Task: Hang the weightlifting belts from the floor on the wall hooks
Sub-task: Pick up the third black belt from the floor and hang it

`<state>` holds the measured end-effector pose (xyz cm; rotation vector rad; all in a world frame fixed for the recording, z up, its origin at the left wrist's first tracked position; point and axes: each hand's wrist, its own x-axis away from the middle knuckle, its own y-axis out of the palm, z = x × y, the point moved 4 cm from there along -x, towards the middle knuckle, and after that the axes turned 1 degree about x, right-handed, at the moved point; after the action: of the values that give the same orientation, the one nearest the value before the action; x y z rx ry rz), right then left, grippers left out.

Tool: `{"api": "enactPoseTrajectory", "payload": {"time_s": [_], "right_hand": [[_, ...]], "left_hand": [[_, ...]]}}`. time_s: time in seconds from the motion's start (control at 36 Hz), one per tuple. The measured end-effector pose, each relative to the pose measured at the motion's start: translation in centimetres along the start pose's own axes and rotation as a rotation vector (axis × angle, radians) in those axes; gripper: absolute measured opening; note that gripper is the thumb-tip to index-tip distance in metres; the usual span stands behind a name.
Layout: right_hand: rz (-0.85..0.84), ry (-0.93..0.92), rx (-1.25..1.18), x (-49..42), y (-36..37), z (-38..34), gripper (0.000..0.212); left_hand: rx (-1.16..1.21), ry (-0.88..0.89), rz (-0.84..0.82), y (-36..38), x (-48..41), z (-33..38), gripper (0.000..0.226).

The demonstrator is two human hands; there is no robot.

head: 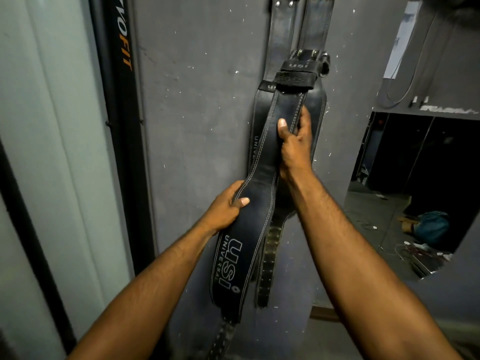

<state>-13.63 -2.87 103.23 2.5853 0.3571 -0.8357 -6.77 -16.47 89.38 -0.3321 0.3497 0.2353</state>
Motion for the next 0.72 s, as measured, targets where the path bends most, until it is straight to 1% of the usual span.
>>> {"api": "enactPoseTrajectory", "payload": {"time_s": [0.06,0.11,0.17,0.19,0.28,0.36,0.42,0.53,0.58,0.61,0.67,0.72], "right_hand": [[0.014,0.005,-0.024,-0.2,-0.3,-0.2,0.075],[0.030,-0.004,-0.043,-0.2,-0.5,-0.8,0.073],[0.042,-0.009,-0.064,-0.3,-0.7,-1.3,0.071],[0.041,-0.010,-0.073,-0.5,-0.9,-1.4,0.072],[0.037,-0.014,-0.075,-0.9,-0.9,-1.7,0.077],[0.037,0.001,-0.076,-0.9,-0.8,-1.8,0.073],[0.038,0.012,-0.087,-0.8,-0.8,-1.8,0.072],[0.028,0.037,-0.080,-0.7,-1.0,-1.3,0.074],[0.011,0.047,-0.065,-0.4,-0.8,-1.2,0.073],[-0.002,0.042,-0.062,0.1,-0.6,-1.4,0.072],[-0.020,0.057,-0.039,1.0,-0.4,-0.8,0.065],[-0.076,0.060,-0.020,2.2,0.1,-0.1,0.064]], "left_hand": [[0.061,-0.029,-0.043,-0.3,0.2,0.0,0.040],[0.152,-0.103,-0.153,-0.6,0.9,-0.6,0.046],[0.148,-0.171,-0.233,-0.7,1.8,-1.6,0.053],[0.122,-0.185,-0.214,-0.7,2.1,-2.2,0.052],[0.038,-0.131,-0.024,-0.6,2.4,-2.8,0.047],[-0.027,-0.084,0.065,-0.3,2.4,-2.7,0.048],[-0.027,-0.090,0.038,-0.4,2.7,-2.9,0.047],[0.035,-0.208,-0.137,-0.8,3.9,-4.7,0.044],[0.071,-0.219,-0.185,-0.7,4.4,-5.0,0.039],[0.108,-0.206,-0.183,-0.7,4.5,-4.7,0.037],[0.184,-0.172,-0.121,-0.7,4.0,-3.2,0.030],[0.231,-0.120,0.013,-1.2,2.5,-0.8,0.028]]}}
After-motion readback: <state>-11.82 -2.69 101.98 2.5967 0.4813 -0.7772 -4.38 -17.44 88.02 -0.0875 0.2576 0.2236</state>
